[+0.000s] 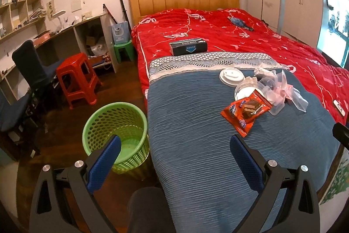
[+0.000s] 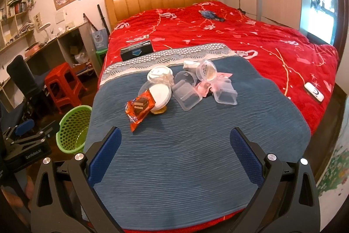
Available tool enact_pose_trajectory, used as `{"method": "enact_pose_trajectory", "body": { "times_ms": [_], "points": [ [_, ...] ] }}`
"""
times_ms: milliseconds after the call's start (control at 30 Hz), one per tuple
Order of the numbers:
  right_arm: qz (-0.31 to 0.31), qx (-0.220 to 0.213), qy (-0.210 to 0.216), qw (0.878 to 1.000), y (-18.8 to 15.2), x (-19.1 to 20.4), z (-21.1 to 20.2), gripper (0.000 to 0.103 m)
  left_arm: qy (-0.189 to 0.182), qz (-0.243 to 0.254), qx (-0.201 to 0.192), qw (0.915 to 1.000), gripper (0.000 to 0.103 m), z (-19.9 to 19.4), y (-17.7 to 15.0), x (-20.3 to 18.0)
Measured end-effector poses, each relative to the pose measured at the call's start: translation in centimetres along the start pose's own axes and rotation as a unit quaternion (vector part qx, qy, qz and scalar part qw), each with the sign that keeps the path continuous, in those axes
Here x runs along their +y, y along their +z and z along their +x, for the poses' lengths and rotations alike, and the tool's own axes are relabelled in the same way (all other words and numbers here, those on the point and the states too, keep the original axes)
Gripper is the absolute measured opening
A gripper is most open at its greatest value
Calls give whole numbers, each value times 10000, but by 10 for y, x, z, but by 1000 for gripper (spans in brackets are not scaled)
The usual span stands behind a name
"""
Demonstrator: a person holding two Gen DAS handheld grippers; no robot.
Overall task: Collect trash
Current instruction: 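Reach the left tool to the orange snack wrapper and grasp it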
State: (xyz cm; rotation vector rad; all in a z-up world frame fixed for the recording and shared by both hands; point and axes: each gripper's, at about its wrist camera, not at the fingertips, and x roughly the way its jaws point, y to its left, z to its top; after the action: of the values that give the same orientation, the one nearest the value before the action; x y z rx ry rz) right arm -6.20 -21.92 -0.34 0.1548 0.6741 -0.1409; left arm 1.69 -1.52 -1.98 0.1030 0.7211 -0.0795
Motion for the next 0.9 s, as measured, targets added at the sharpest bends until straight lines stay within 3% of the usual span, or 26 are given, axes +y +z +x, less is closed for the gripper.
{"method": "enact_pose_trajectory", "body": {
  "times_ms": [400, 900],
  "points": [
    [9, 130, -113, 9999, 8, -13, 14, 98, -237, 222, 140, 9994, 97, 21, 16, -10],
    [15, 367, -193, 9991, 22, -34, 48, 98, -663, 789, 300, 9942, 97, 62, 37, -49]
  ]
}}
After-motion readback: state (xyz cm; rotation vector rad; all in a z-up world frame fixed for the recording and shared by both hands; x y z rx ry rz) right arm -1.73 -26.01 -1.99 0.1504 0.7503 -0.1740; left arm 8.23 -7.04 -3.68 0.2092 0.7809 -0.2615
